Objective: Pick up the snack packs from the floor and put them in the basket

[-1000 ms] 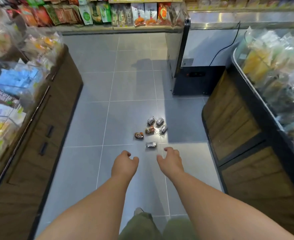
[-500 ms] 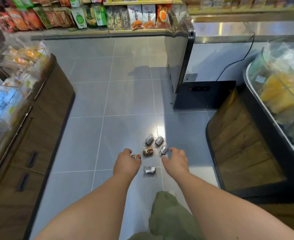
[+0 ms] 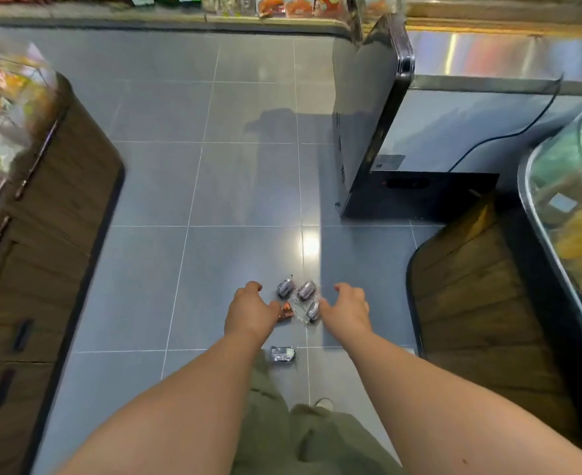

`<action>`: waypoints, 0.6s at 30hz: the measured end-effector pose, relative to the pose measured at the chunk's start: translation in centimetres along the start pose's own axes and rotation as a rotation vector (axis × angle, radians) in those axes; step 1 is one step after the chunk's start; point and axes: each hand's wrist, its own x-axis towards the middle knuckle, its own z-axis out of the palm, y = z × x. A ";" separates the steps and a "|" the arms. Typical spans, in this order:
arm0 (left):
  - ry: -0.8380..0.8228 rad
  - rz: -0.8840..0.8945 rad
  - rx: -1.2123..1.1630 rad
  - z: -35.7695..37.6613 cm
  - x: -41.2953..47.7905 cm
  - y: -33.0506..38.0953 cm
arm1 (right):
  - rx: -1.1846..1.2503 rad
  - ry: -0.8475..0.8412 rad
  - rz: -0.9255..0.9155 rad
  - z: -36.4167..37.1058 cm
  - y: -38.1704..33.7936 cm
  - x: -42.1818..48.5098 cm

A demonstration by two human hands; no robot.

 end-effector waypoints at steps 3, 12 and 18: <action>-0.052 0.011 0.034 -0.6 3.8 0.2 | 0.040 0.042 0.029 0.5 -1.7 2.5; -0.121 0.071 0.186 -0.5 13.9 0.8 | 0.095 0.043 0.164 3.0 -4.7 11.5; -0.139 0.121 0.256 5.3 20.4 0.4 | 0.069 -0.018 0.221 6.0 -1.3 19.8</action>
